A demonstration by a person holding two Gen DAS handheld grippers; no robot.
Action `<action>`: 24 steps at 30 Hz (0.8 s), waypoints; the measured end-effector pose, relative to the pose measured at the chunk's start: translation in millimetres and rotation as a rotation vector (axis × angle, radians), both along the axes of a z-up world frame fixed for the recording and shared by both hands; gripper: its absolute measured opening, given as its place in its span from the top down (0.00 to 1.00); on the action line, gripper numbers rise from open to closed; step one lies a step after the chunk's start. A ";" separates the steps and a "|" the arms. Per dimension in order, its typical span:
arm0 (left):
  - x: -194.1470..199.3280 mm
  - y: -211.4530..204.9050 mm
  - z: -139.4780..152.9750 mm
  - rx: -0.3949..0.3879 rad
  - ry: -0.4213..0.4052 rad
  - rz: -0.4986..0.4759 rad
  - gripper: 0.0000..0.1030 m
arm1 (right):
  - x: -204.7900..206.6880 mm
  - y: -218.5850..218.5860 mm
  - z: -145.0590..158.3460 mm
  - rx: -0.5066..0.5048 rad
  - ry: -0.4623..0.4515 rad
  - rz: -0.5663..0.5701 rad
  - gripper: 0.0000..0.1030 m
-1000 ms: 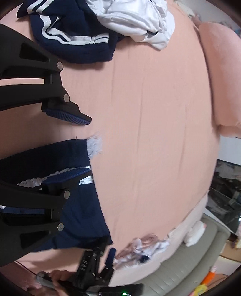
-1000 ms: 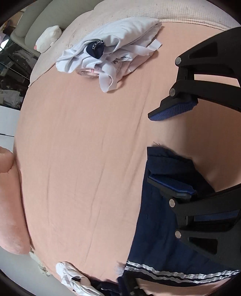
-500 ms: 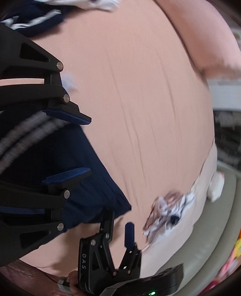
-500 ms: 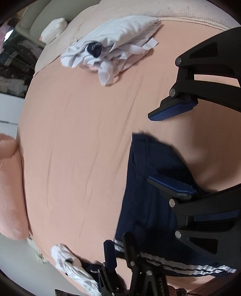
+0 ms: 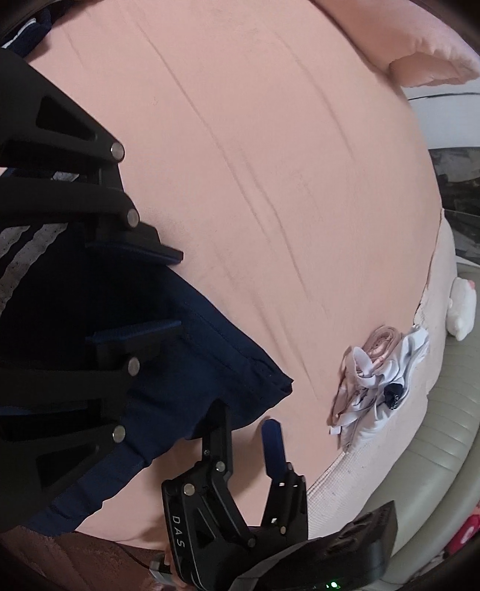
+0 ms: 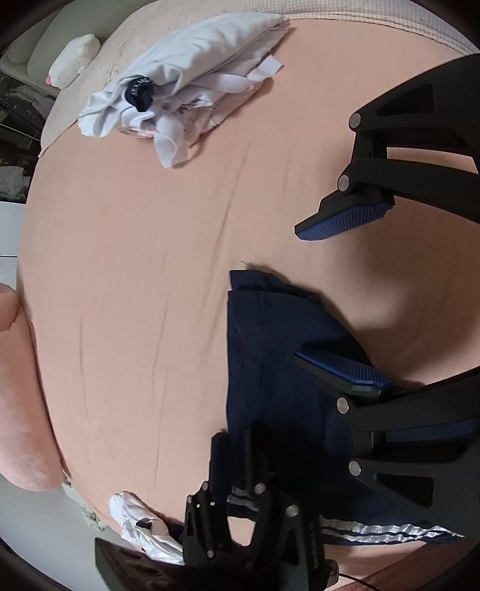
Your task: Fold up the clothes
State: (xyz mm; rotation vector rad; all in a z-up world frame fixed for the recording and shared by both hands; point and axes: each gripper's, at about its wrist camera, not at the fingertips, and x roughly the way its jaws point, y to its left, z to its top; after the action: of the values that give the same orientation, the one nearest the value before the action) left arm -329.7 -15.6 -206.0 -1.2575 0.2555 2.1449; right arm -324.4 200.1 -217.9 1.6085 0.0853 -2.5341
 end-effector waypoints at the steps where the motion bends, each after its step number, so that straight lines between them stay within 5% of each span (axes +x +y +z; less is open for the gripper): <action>1: 2.5 -1.2 2.1 0.008 0.005 -0.003 0.77 | 0.5 0.3 -1.3 -0.005 -0.004 -0.003 0.39; 9: 13.6 -13.0 9.7 0.007 0.022 -0.020 0.79 | -8.6 1.2 -2.4 -0.019 -0.013 -0.020 0.39; 11: 14.9 -12.5 12.0 -0.008 0.056 -0.010 0.90 | -10.1 -0.8 -1.1 -0.028 -0.004 -0.032 0.39; 22: -9.7 -22.5 -3.6 -0.051 0.054 0.158 0.93 | -32.5 -9.0 -15.0 0.023 0.074 -0.096 0.37; 24: -9.4 -33.1 5.0 0.001 0.047 0.200 0.93 | -35.0 -4.1 -16.0 -0.019 0.082 -0.124 0.37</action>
State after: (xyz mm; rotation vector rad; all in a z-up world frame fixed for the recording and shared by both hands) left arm -339.2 -48.7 -201.0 -1.2798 0.1537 2.3452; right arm -359.4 196.0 -234.0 1.5483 -0.0311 -2.6847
